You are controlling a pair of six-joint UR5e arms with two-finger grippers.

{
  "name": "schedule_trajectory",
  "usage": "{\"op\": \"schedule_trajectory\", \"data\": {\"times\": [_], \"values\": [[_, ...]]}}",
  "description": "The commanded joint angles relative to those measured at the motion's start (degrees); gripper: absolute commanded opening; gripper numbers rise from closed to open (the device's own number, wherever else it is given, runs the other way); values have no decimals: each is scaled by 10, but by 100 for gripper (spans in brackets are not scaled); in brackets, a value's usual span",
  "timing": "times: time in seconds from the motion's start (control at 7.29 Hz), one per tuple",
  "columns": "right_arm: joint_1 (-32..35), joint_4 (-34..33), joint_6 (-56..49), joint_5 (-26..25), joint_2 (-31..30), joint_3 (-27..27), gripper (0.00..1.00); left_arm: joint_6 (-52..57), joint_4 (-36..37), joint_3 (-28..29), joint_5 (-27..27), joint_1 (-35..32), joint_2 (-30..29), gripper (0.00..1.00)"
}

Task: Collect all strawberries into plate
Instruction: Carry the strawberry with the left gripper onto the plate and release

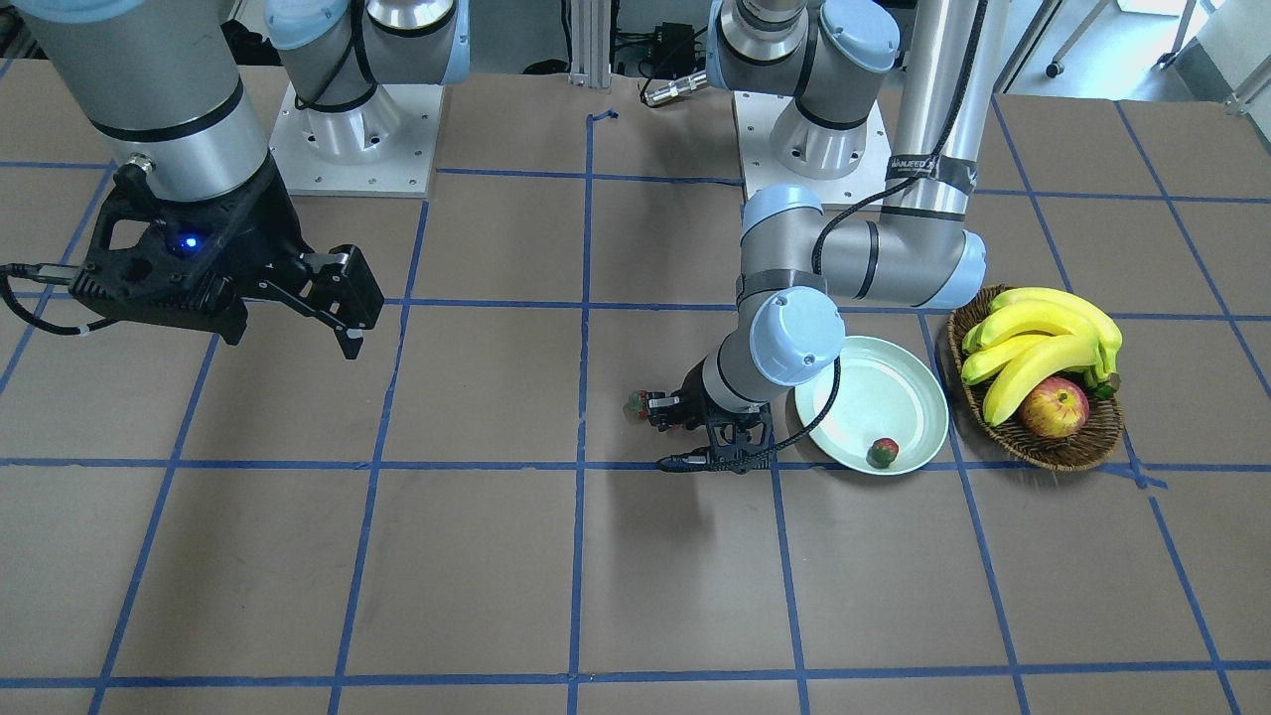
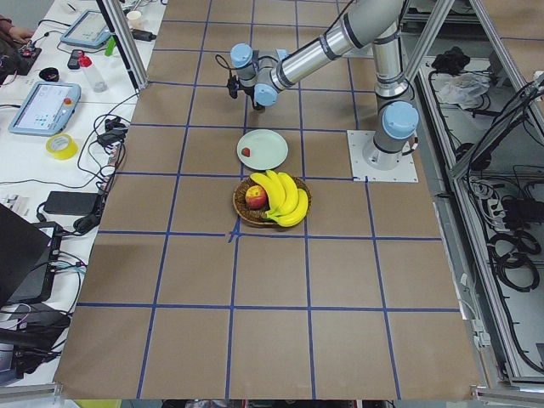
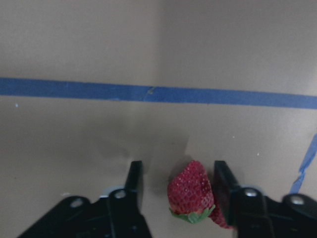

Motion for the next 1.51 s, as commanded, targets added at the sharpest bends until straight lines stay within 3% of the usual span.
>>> {"op": "schedule_trajectory", "data": {"times": [0.0,0.14,0.27,0.41,0.55,0.69,0.82,1.23,1.37], "values": [[0,0,0,0,0,0,100,-5,-3,0,1,-1,-1,43],[0,0,0,0,0,1,100,-6,-4,0,1,-1,-1,51],[0,0,0,0,0,1,100,-6,-6,0,1,-1,-1,53],[1,0,0,2,0,1,100,-4,-20,0,1,-1,-1,65],[1,0,0,2,0,1,100,-5,-22,0,1,-1,-1,59],[1,-2,0,2,0,1,100,-5,-23,0,0,-1,-1,15],[1,-3,1,2,0,0,100,-5,-23,3,0,-1,0,0],[2,-4,3,2,0,0,100,-4,-22,26,6,6,6,0],[1,-4,2,3,0,0,100,3,-73,67,8,33,17,0]]}}
